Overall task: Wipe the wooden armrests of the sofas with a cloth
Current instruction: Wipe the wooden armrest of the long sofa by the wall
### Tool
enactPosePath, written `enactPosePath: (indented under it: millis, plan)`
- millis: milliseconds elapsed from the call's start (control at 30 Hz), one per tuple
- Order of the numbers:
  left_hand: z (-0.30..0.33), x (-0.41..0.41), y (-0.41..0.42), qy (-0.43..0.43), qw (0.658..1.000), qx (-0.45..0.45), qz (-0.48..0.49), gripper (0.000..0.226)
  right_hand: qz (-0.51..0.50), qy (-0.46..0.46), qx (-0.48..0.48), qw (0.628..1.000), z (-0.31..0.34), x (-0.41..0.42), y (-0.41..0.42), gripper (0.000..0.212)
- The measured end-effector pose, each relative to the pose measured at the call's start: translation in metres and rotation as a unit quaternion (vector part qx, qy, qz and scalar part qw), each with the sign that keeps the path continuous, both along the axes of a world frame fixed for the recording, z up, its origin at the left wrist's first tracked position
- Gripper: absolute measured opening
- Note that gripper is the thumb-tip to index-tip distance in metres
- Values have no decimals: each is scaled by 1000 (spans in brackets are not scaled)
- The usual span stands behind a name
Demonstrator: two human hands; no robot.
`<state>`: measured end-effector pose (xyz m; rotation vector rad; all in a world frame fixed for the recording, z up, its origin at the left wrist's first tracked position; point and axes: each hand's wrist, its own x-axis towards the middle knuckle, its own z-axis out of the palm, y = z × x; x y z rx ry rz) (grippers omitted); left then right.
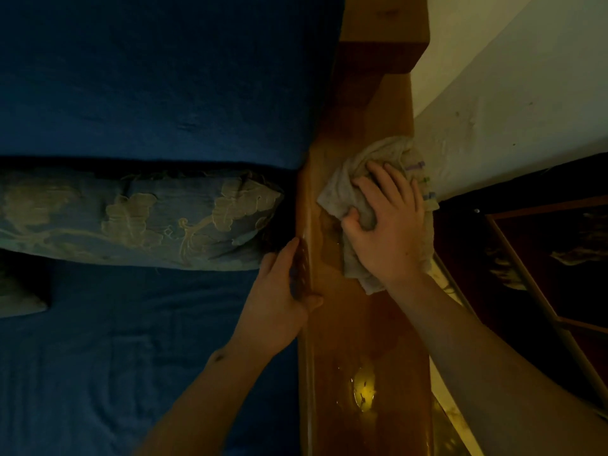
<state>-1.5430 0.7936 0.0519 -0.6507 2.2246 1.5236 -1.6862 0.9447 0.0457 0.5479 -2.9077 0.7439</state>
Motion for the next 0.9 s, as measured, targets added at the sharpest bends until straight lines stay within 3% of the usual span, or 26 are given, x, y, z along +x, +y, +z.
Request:
enactPosePath:
  millis: [100, 200, 333, 533, 700, 800, 900]
  plan:
    - [1, 3, 3, 9, 1000, -10, 27, 81, -3, -14, -25, 1000, 2, 8, 12, 38]
    - [4, 8, 12, 9, 998, -26, 63, 69, -106, -55, -72, 990, 7, 27, 19, 40]
    - [7, 10, 23, 2, 993, -52, 102, 65, -268, -100, -161, 944, 12, 49, 16, 42]
    - [11, 9, 25, -5, 993, -57, 102, 64, -331, -83, -276, 898, 23, 33, 32, 31]
    - [9, 11, 24, -3, 993, -47, 111, 66, -227, -20, -334, 914, 32, 11, 40, 32]
    - [7, 12, 21, -7, 994, -36, 100, 66, -81, -61, -288, 952, 38, -31, 33, 35]
    - [6, 12, 15, -14, 996, -11, 84, 65, 63, -133, -205, 968, 41, -69, 20, 42]
